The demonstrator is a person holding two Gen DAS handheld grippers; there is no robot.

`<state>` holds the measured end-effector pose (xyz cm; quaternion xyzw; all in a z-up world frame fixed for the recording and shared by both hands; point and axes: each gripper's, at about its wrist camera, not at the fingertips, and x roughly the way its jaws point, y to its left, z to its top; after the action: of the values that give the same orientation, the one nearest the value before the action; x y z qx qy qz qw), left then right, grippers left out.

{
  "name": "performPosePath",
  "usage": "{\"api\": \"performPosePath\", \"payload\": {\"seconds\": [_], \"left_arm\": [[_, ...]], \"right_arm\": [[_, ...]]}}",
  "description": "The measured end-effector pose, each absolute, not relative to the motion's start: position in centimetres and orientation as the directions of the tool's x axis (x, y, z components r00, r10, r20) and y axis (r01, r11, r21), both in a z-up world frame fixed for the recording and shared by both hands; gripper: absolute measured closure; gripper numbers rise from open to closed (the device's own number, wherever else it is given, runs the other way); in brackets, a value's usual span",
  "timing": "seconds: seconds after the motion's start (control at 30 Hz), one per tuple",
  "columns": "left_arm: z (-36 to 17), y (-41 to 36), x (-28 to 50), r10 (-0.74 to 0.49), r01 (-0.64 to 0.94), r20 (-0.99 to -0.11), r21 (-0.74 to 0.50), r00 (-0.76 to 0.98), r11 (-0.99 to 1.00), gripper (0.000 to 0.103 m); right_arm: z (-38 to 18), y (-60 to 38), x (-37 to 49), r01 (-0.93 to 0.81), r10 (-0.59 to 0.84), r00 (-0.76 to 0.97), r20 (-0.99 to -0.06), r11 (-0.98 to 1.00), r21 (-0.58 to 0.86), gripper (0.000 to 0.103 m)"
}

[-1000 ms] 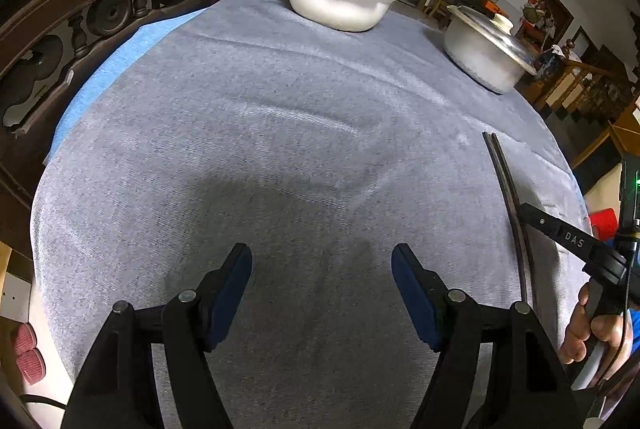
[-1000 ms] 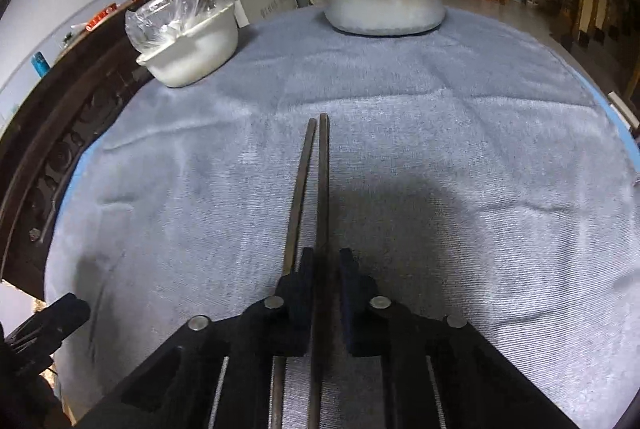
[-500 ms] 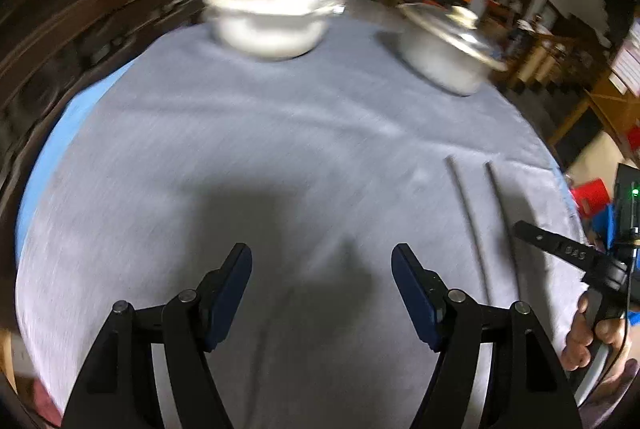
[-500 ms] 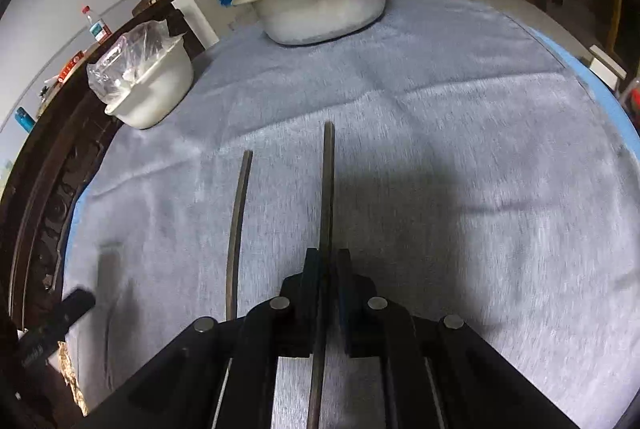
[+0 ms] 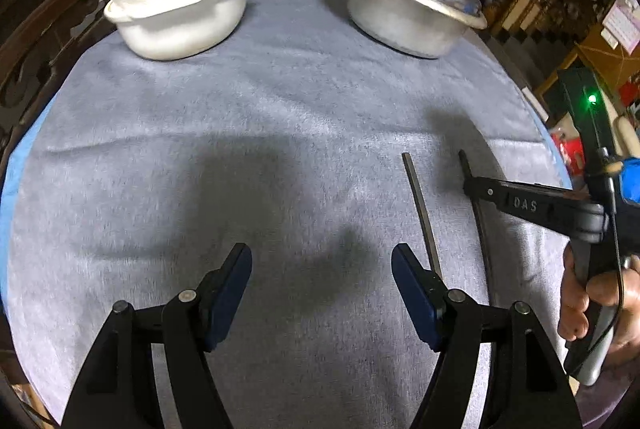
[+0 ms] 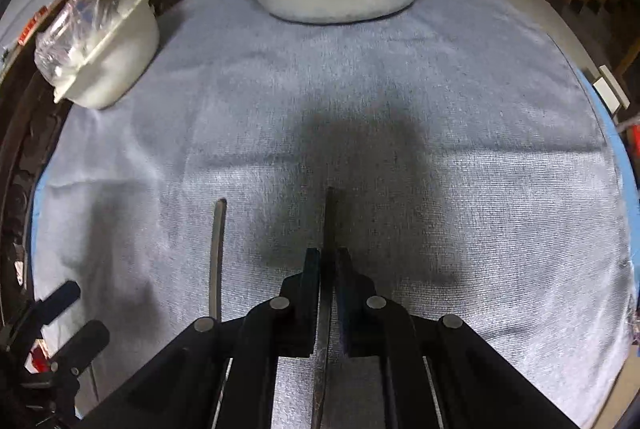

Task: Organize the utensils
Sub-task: 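Close the left tool on the last chopstick while the right tool holds its own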

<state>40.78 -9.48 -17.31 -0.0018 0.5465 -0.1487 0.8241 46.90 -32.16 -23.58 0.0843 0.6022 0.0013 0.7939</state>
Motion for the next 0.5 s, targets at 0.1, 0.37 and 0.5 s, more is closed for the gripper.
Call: {"api": "performPosePath", "payload": {"seconds": [0.1, 0.37, 0.5], "left_arm": [[-17.1, -10.4, 41.3, -0.256, 0.261, -0.905, -0.171, 0.340, 0.950, 0.030], [-17.8, -15.9, 43.8, -0.263, 0.319, -0.925, -0.170, 0.274, 0.932, 0.031], [-19.7, -18.0, 45.5, -0.244, 0.320, -0.947, -0.170, 0.207, 0.932, 0.046]], "right_arm": [[-23.5, -32.6, 46.2, 0.097, 0.084, 0.283, -0.955, 0.989, 0.116, 0.096], [-23.9, -37.4, 43.5, 0.179, 0.182, 0.291, -0.939, 0.954, 0.240, 0.096], [-23.9, -38.4, 42.6, 0.180, 0.212, 0.288, -0.934, 0.946, 0.271, 0.096]]}}
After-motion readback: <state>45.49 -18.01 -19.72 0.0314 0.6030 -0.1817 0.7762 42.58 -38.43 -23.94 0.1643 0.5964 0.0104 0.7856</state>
